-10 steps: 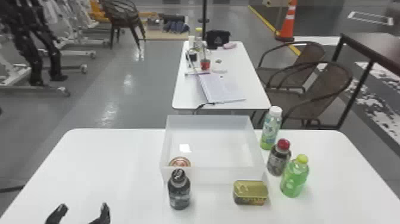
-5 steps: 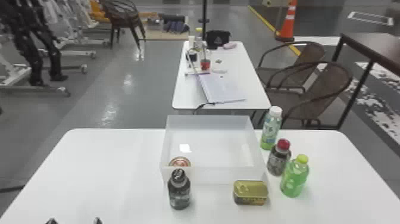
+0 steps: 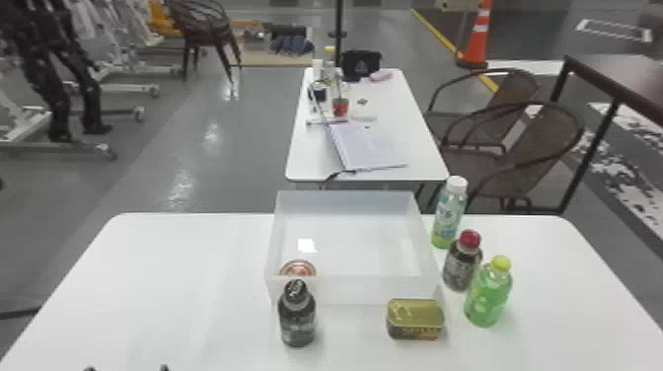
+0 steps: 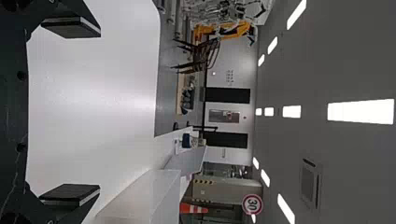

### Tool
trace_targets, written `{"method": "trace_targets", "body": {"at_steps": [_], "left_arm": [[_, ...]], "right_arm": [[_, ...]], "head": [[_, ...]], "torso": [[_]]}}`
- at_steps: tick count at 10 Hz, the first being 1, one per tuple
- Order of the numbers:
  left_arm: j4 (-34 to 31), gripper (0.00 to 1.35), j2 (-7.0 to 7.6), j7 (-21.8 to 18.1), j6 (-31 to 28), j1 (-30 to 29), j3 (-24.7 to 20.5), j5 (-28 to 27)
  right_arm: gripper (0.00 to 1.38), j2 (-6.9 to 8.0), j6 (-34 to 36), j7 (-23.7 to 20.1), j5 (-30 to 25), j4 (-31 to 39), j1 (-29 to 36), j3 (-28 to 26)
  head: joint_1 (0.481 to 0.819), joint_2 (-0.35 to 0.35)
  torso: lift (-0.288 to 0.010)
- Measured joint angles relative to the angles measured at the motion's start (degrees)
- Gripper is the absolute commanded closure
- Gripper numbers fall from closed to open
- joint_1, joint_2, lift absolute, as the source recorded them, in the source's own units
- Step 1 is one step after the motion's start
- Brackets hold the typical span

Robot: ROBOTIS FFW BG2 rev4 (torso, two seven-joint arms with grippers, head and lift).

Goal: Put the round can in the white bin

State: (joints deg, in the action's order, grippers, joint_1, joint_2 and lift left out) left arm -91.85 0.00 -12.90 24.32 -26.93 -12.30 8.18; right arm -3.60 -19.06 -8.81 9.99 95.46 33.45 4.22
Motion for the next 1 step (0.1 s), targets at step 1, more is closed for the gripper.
{"method": "trace_targets", "body": {"at_steps": [1], "left_arm": [[0.0,0.13,0.00,0.0,-0.1,-0.2,0.0,0.1]], "right_arm": [[0.09,0.00,0.0,0.1,-0.1,0.1,0.1,0.0]], "head": [[0.549,0.000]], "torso": [[-0.100]]}}
